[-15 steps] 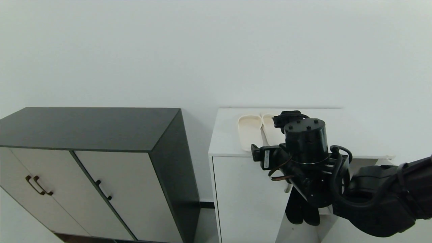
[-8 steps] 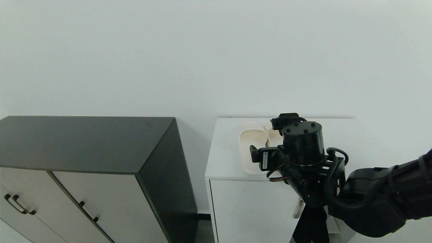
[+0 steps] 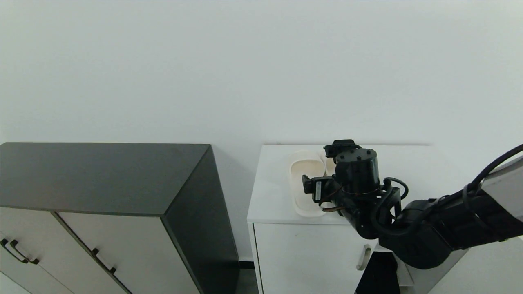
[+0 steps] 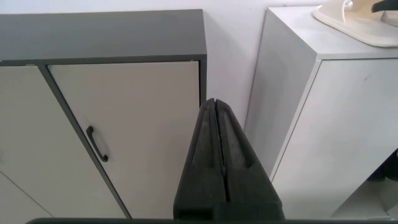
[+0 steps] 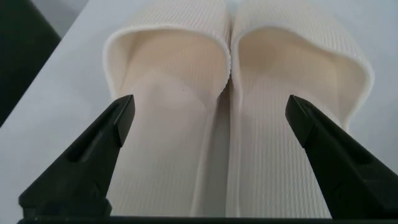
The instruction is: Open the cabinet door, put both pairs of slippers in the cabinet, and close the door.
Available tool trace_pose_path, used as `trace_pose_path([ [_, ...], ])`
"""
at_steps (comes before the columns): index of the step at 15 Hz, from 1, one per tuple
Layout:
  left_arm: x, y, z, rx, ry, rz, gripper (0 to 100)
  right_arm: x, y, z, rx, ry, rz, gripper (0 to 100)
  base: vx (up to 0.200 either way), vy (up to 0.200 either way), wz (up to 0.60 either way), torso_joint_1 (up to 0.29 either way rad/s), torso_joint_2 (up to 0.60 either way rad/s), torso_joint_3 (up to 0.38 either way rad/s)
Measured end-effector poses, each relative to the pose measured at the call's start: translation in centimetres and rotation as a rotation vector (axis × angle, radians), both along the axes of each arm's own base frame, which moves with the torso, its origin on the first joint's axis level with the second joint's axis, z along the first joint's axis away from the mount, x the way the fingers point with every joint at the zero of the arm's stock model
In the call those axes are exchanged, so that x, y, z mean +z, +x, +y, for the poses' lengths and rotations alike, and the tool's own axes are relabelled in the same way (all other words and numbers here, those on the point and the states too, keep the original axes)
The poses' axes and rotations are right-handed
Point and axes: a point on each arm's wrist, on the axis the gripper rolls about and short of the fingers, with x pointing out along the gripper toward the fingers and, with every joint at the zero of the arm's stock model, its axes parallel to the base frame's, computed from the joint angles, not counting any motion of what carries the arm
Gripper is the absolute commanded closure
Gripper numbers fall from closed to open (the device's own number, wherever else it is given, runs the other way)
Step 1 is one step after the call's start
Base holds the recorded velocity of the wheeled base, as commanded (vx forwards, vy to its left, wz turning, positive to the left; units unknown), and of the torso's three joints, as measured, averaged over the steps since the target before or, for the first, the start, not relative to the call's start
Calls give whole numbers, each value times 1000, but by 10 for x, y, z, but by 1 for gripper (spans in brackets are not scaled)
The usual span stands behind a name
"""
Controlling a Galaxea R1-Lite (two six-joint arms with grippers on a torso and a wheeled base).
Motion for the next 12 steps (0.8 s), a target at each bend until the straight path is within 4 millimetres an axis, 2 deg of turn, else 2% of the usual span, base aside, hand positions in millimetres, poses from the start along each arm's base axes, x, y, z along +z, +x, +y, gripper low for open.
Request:
trace_pose_path([
  [6,0,0,0,0,0,0,100,-6,34,-2,-54,-1,-17,0,0,0,0,0,0,0],
  [10,0,0,0,0,0,0,100,-9,46,3,-41,-1,-24,0,0,0,0,0,0,0],
  [11,0,0,0,0,0,0,100,-8,49,4,-43,2,-29,100,0,0,0,0,0,0],
  [12,0,0,0,0,0,0,100,-9,51,5,-43,-5,-33,100,0,0,0,0,0,0],
])
